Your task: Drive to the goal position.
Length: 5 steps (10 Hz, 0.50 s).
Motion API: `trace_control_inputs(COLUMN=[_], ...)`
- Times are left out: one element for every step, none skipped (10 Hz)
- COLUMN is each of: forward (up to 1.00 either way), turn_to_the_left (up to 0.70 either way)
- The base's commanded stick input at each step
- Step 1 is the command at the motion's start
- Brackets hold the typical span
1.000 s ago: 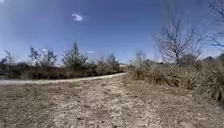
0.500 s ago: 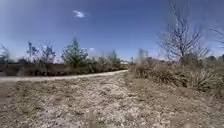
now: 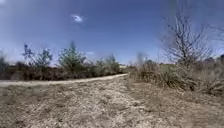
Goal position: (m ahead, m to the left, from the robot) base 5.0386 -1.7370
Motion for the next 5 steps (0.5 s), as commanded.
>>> trace_control_inputs(forward=[0.70,0.70,0.70,0.70,0.70], turn_to_the_left=[0.00,0.00,0.00,0.00,0.00])
